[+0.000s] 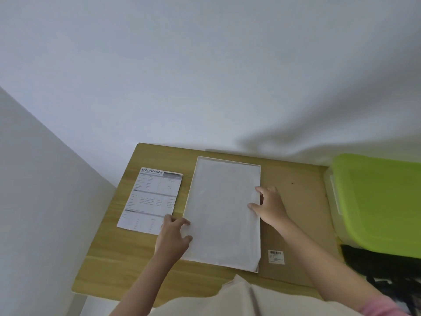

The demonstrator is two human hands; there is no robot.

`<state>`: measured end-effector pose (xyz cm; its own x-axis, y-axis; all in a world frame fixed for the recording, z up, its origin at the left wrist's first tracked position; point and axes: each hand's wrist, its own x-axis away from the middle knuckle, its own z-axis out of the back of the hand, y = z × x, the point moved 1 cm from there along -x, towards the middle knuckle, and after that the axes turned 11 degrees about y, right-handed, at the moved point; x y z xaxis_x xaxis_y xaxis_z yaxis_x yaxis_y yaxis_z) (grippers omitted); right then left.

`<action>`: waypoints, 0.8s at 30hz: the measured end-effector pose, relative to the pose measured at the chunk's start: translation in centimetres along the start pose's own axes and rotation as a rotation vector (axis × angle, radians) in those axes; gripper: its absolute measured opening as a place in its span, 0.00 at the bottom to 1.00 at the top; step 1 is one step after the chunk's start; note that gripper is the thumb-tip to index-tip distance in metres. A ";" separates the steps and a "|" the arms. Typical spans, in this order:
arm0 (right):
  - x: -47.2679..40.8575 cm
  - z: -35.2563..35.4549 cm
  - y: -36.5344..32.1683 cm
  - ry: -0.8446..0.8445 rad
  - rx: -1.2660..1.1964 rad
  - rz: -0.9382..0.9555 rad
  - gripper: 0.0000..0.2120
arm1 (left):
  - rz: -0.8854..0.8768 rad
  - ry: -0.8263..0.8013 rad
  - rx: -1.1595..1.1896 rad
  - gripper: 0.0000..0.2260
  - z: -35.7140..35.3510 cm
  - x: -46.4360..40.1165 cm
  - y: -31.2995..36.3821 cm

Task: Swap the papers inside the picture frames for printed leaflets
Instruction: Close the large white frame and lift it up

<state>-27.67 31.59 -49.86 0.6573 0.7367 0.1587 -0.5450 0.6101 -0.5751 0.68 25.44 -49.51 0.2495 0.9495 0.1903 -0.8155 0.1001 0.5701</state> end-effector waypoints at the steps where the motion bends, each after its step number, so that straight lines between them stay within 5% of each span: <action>1: -0.1 -0.1 0.0 -0.003 0.006 0.002 0.28 | 0.003 0.017 -0.018 0.17 0.0 0.1 0.0; 24: 2.9 0.3 -0.7 0.032 -0.187 -0.010 0.26 | -0.012 0.134 0.069 0.20 0.7 0.4 0.2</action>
<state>-25.53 33.36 -48.80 0.6805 0.7190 0.1412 -0.4340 0.5507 -0.7130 1.01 25.65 -48.80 0.1837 0.9799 0.0775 -0.7739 0.0956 0.6261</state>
